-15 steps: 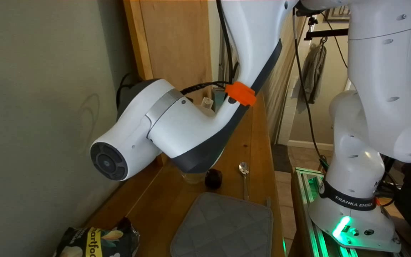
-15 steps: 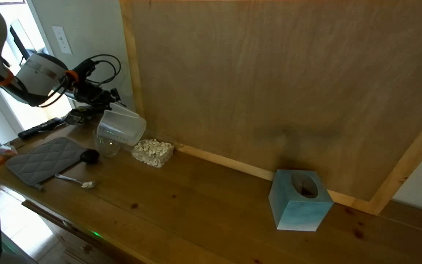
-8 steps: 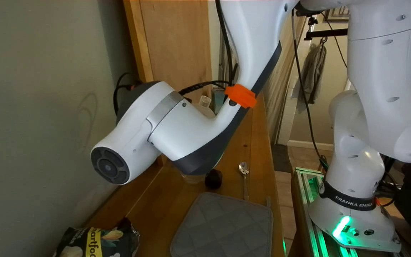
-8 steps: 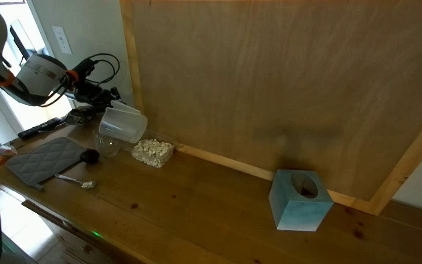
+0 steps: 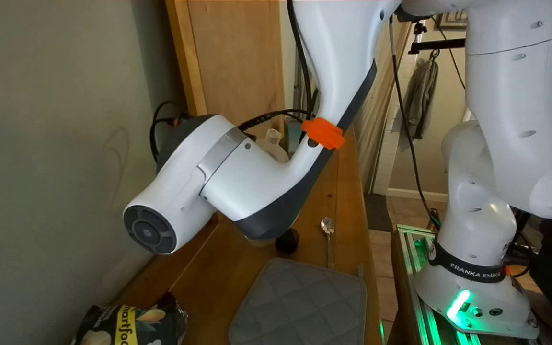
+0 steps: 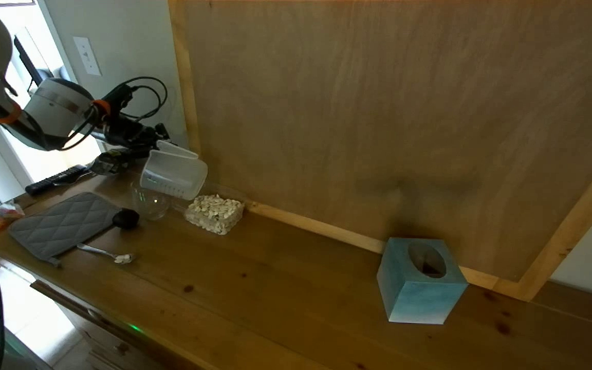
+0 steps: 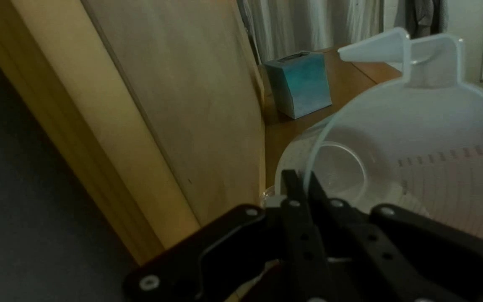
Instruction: Pour the contents of the clear jug into the glass cup
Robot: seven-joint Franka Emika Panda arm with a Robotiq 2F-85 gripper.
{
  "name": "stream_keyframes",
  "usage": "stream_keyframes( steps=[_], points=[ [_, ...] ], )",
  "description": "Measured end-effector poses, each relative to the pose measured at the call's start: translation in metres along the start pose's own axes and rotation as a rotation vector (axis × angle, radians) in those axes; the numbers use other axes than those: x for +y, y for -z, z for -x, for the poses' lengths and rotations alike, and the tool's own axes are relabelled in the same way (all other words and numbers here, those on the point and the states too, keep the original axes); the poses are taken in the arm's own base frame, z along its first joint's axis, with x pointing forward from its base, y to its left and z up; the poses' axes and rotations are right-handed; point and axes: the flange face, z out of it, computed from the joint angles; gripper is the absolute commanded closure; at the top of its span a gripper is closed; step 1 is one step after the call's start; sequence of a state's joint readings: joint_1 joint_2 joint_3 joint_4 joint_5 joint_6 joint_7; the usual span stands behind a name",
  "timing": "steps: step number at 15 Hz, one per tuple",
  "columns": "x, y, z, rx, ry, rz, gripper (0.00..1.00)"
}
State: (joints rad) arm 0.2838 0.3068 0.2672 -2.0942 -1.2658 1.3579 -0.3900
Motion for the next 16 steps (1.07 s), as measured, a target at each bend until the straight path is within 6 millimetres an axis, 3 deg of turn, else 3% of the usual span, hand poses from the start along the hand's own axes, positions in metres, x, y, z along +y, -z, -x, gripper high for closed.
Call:
stream_keyframes(
  steps=[16],
  points=[
    [-0.018, 0.01, -0.01, -0.049, 0.059, 0.077, 0.99]
  ],
)
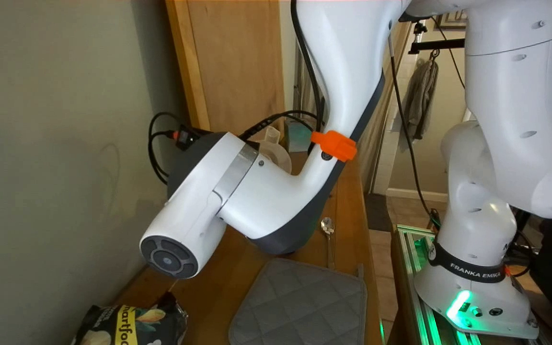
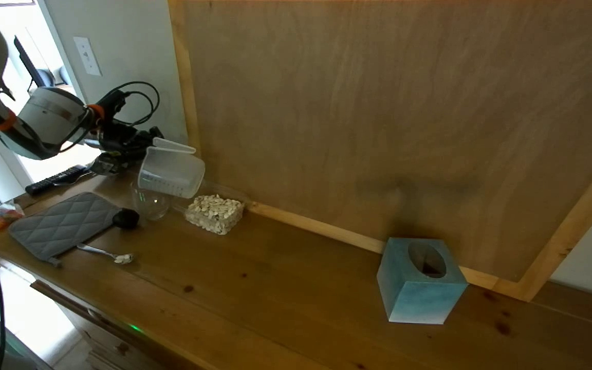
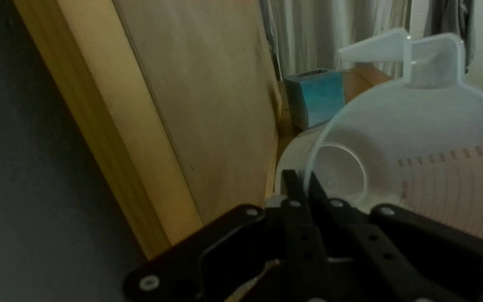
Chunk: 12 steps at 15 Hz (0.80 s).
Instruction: Pour the contents of the clear jug into the glass cup
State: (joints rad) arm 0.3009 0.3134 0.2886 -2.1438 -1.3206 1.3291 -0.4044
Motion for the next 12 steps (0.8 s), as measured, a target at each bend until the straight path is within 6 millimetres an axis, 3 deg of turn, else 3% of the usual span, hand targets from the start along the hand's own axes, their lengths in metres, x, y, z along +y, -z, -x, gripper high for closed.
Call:
stream_keyframes(
  steps=[12],
  points=[
    [-0.0021, 0.0041, -0.0004, -0.024, 0.022, 0.028, 0.99]
  ],
)
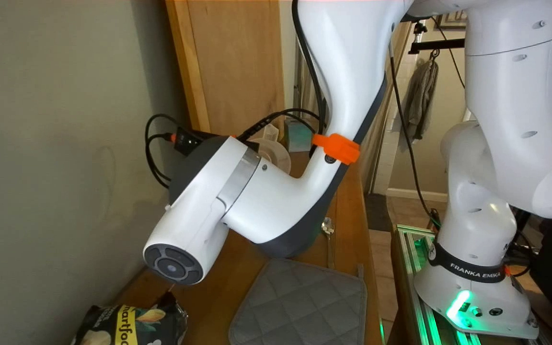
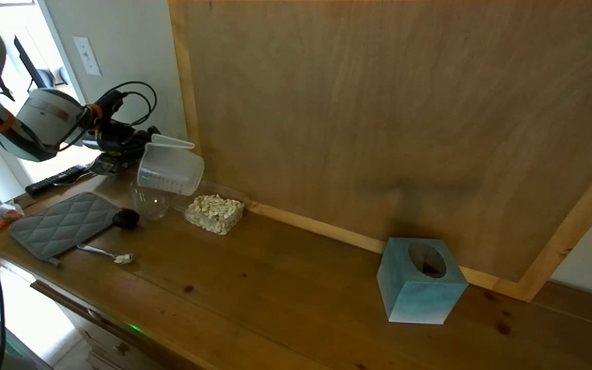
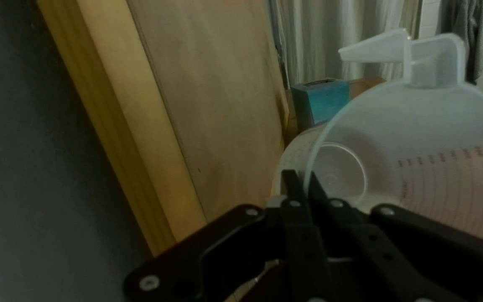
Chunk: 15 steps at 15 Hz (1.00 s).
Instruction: Pour the contents of the clear jug into the glass cup
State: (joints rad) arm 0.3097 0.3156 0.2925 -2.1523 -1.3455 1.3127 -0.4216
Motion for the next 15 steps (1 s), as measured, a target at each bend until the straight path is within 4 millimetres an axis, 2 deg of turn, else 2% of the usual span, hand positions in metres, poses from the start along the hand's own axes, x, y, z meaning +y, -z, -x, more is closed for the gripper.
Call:
stream_keyframes(
  steps=[15],
  points=[
    [-0.015, 0.007, -0.005, -0.041, 0.038, 0.037, 0.99]
  ],
)
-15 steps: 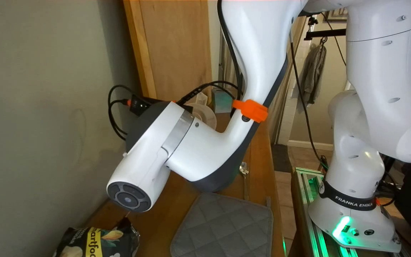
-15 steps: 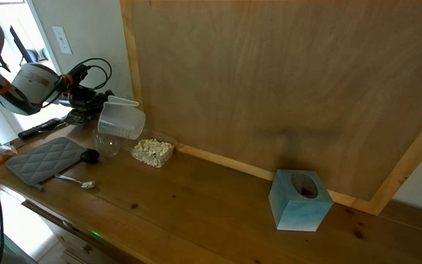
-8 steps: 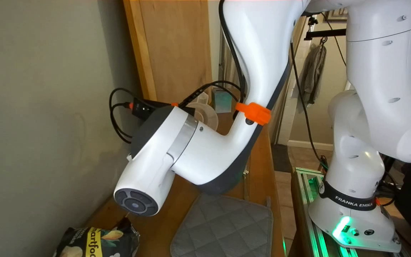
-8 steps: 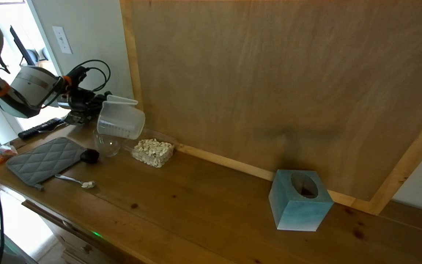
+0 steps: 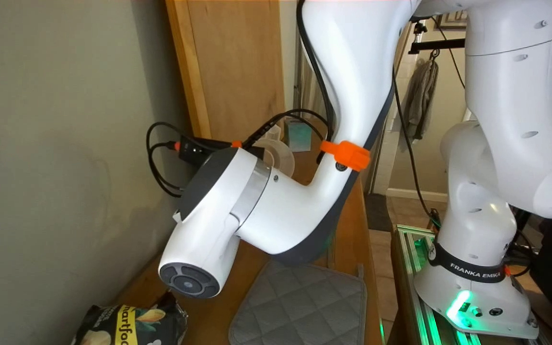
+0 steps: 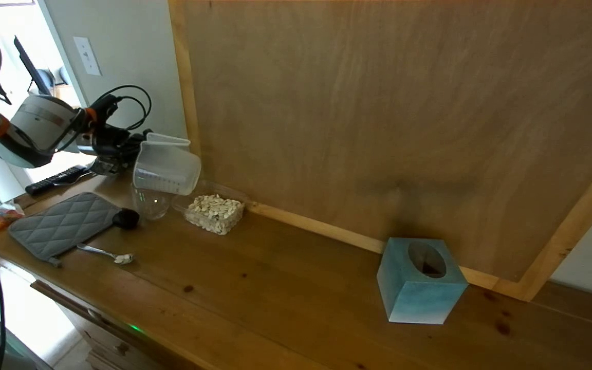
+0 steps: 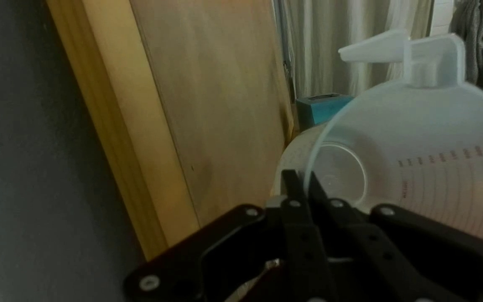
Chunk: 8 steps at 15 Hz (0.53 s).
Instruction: Pour the contents of the clear jug into the glass cup
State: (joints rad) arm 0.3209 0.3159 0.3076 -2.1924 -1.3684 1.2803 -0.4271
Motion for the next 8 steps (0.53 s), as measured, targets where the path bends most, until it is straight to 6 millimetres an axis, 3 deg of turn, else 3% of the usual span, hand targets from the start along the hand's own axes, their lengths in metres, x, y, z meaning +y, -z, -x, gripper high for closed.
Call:
stream_keyframes(
  steps=[8],
  points=[
    [0.0001, 0.0031, 0.001, -0.014, -0.002, 0.023, 0.99]
  ],
)
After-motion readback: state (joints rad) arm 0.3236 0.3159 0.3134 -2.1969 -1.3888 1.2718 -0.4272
